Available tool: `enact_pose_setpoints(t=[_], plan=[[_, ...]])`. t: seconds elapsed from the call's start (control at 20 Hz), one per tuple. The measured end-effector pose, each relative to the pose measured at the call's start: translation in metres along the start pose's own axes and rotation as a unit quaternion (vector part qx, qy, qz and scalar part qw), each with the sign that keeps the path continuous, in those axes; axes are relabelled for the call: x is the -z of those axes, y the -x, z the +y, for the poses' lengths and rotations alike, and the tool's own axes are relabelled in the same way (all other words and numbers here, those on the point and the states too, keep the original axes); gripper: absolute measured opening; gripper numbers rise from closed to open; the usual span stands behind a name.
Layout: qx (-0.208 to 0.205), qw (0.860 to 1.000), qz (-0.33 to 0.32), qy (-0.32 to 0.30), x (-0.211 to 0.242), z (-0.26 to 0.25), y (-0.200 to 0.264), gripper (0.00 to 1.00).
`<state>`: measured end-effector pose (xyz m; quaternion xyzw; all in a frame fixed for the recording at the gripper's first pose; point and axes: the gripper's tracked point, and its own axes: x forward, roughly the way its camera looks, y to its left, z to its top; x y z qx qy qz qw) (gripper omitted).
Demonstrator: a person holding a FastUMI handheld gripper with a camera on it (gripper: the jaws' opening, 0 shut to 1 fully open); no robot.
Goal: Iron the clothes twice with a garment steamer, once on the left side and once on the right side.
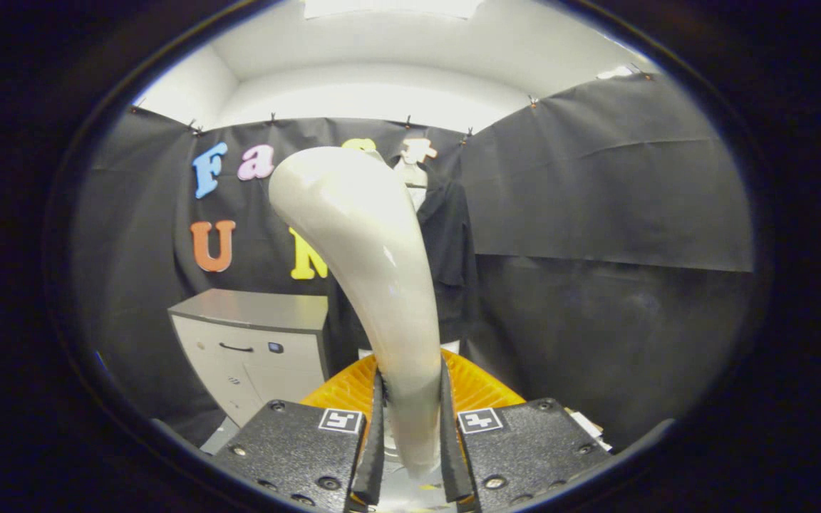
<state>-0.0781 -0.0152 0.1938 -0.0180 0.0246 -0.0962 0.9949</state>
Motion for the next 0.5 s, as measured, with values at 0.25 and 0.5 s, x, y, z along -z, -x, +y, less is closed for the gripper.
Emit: enact_pose_setpoints(t=[0.25,0.5], plan=[[-0.014,1.0,0.004,-0.007,0.001,-0.035,0.026,0.35],[-0.022,0.999,0.004,-0.027,0.004,-0.053,0.024,0.36]])
